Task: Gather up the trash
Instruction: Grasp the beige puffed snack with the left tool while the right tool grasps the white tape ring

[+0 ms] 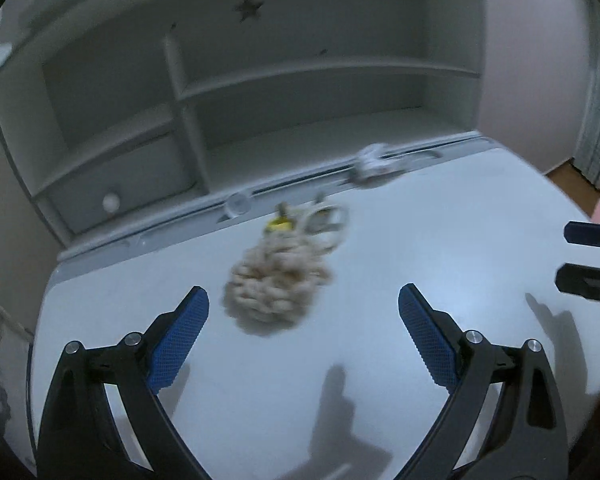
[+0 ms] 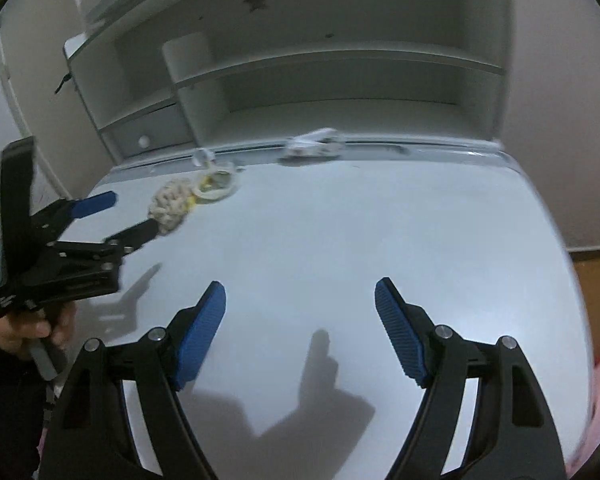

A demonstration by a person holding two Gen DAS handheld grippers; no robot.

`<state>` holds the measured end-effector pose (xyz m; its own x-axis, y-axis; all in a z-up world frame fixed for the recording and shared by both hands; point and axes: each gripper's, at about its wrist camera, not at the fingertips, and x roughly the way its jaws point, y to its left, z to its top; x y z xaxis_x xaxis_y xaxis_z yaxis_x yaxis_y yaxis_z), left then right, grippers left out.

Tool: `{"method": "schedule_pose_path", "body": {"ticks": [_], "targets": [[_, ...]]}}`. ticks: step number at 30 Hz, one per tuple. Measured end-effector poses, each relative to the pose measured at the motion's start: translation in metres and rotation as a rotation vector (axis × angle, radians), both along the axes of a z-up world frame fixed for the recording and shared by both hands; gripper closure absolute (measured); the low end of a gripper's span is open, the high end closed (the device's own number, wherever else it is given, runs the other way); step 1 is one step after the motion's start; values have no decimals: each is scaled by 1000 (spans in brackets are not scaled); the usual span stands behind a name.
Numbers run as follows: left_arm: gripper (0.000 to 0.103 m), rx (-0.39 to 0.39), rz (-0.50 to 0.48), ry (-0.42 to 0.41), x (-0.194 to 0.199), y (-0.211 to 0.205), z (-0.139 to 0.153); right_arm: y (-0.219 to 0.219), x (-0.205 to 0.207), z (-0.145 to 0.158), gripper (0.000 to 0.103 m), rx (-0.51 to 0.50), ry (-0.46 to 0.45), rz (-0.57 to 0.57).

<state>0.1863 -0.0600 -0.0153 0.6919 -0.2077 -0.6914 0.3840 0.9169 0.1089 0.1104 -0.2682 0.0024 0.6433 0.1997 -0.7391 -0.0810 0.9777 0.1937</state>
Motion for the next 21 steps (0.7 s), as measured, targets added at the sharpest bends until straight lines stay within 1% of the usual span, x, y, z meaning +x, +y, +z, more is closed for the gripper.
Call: {"method": "schedule_pose_path", "body": {"ticks": [2, 3, 4, 5, 6, 7, 8, 9, 10, 11, 12, 14, 17, 21], "targets": [[10, 18, 12, 19, 19, 7, -12, 15, 19, -3, 28, -7, 9, 18], [10, 22, 15, 22, 17, 13, -17, 20, 28, -5, 28, -11, 14, 27], [10, 31, 22, 31, 24, 13, -21, 26, 35, -6, 28, -14, 18, 35], [10, 33, 25, 53, 28, 18, -25, 31, 43, -7, 28, -17, 22, 44], [12, 11, 19, 70, 30, 21, -27, 36, 49, -8, 28, -18, 23, 49], [17, -15, 16, 71, 33, 21, -25, 40, 55, -8, 28, -20, 25, 55], [37, -33, 13, 73, 35, 21, -25, 43, 60, -8, 28, -21, 27, 61], [63, -35, 4, 96, 38, 22, -25, 47, 68, -10, 28, -19, 32, 68], [66, -31, 10, 118, 39, 24, -26, 53, 79, -12, 28, -17, 36, 73], [73, -38, 20, 118, 39, 27, -26, 56, 86, -13, 28, -16, 39, 78], [78, -53, 26, 123, 37, 32, -24, 62, 94, -15, 28, -17, 43, 86], [80, -58, 35, 126, 33, 41, -22, 73, 109, -19, 28, -17, 57, 99], [83, -51, 77, 116, 21, 58, -18, 93, 134, -28, 26, -28, 78, 118], [83, -70, 112, 115, 3, 85, -15, 107, 162, -33, 26, -23, 85, 105]]}}
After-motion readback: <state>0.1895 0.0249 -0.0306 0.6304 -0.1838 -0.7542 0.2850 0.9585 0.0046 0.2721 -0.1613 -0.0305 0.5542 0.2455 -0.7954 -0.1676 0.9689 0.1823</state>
